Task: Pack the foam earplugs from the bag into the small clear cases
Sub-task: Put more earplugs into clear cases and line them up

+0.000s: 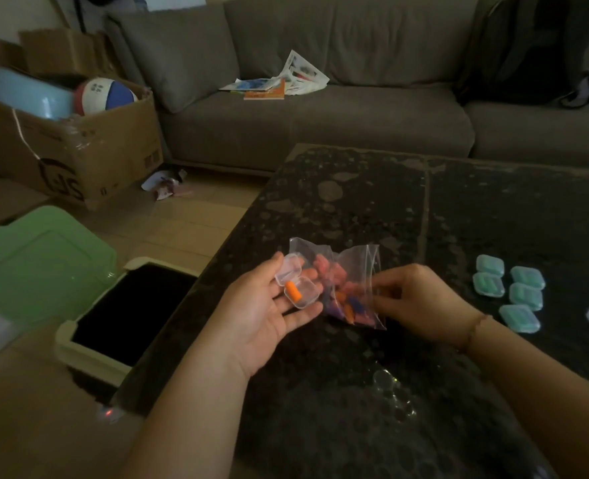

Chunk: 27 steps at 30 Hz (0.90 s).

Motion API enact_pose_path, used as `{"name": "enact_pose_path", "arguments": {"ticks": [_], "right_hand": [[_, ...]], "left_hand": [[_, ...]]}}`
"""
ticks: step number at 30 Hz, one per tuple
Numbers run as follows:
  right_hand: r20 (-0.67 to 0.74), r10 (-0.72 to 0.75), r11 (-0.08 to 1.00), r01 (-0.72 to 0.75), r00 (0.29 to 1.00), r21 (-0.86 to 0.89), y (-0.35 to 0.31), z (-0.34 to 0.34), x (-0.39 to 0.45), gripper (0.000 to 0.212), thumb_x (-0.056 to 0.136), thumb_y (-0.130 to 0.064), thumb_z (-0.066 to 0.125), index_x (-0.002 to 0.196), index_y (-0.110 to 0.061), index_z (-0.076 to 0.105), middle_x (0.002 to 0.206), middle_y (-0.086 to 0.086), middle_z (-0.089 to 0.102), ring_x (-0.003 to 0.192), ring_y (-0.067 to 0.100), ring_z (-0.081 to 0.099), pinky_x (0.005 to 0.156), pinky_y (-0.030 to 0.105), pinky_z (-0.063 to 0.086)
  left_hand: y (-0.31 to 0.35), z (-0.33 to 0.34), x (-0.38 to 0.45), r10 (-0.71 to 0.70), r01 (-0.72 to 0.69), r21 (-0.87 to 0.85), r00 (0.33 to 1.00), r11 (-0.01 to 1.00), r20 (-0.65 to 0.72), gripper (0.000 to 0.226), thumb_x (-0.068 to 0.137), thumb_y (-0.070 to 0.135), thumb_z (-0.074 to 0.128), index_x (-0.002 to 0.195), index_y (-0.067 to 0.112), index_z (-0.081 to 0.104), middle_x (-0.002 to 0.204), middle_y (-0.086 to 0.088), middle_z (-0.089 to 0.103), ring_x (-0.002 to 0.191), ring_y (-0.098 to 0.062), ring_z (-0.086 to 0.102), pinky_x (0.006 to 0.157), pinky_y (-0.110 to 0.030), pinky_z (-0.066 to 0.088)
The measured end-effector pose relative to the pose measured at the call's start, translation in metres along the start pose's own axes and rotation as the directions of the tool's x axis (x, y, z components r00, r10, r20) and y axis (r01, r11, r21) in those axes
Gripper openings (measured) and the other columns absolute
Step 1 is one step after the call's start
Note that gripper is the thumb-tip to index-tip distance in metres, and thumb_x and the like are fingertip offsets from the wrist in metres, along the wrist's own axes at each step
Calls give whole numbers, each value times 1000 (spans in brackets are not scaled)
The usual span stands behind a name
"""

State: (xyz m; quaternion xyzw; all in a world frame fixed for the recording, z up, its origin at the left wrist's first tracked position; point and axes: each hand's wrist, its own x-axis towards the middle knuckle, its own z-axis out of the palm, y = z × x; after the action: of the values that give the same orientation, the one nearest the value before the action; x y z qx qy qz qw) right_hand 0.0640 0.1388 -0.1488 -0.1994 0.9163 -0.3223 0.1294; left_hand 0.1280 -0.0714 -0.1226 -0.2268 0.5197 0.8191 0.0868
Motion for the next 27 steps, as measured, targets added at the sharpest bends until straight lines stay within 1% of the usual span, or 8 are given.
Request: {"name": "enact_pose_path", "arguments": {"ticks": [2, 4, 6, 8, 9, 15, 24, 27], "right_hand": [[77, -14, 999, 11, 997, 33, -1, -2, 5, 18, 89, -28, 66, 88, -46, 68, 75, -33, 65, 71, -11, 61, 64, 9, 47], [95, -19, 1000, 17, 995, 24, -2, -1, 10, 15, 89, -31, 64, 90, -45, 68, 74, -32, 66, 72, -11, 62, 65, 10, 48], [63, 18, 1000, -18, 998, -2, -2, 2, 16, 12, 84, -47, 62, 89, -42, 72, 81, -22, 70, 77, -3, 66, 72, 21, 56], [36, 62, 996, -59, 997, -69, -4, 3, 22, 39, 71, -69, 56, 87, -38, 73, 82, -13, 72, 75, 4, 68, 75, 34, 59], [20, 80, 992, -77, 997, -98, -4, 4, 26, 45, 67, -73, 54, 86, -37, 73, 81, -12, 72, 75, 4, 67, 76, 36, 59], [-83, 115, 910, -138, 990, -390, -24, 7, 35, 43, 74, -70, 62, 82, -28, 68, 73, -11, 62, 69, 7, 61, 70, 32, 58], [-90, 191, 889, -211, 977, -407, -25, 6, 41, 30, 80, -55, 66, 85, -26, 66, 76, -7, 63, 70, 9, 63, 70, 32, 59], [-106, 202, 876, -228, 974, -424, -28, 7, 40, 27, 83, -50, 66, 87, -23, 65, 76, -6, 62, 72, 10, 63, 73, 32, 59]], "left_hand": [[0, 0, 1, -6, 6, -5, 1000, 1000, -6, 37, 104, 34, 50, 127, 9, 65, 114, -12, 76, 106, -28, 74, 75, -39, 60], [0, 1, 1, -10, 10, -5, 1000, 1000, -6, 37, 104, 34, 50, 127, 9, 65, 114, -13, 76, 105, -28, 74, 77, -39, 60], [0, 1, 1, -12, 12, -6, 1000, 1000, -6, 37, 104, 33, 50, 127, 9, 64, 114, -13, 77, 105, -28, 75, 79, -40, 60], [0, 0, 2, -12, 12, -5, 1000, 1000, -3, 36, 105, 33, 50, 127, 9, 64, 113, -13, 77, 105, -28, 74, 81, -41, 60], [0, 0, 2, -12, 12, -9, 1000, 1000, -1, 36, 105, 33, 49, 127, 8, 64, 112, -13, 77, 105, -28, 74, 81, -41, 60], [0, 2, 3, -24, 25, -21, 1000, 999, 15, 39, 104, 35, 49, 128, 7, 64, 110, -12, 78, 103, -26, 75, 77, -41, 62], [-2, 1, 3, -28, 29, -21, 998, 999, 54, 41, 104, 41, 49, 125, 9, 64, 107, -12, 79, 100, -25, 76, 77, -39, 62], [-2, 2, 3, -21, 24, -33, 997, 999, 80, 36, 101, 34, 56, 125, 9, 64, 106, -13, 79, 99, -25, 77, 76, -38, 62]]}}
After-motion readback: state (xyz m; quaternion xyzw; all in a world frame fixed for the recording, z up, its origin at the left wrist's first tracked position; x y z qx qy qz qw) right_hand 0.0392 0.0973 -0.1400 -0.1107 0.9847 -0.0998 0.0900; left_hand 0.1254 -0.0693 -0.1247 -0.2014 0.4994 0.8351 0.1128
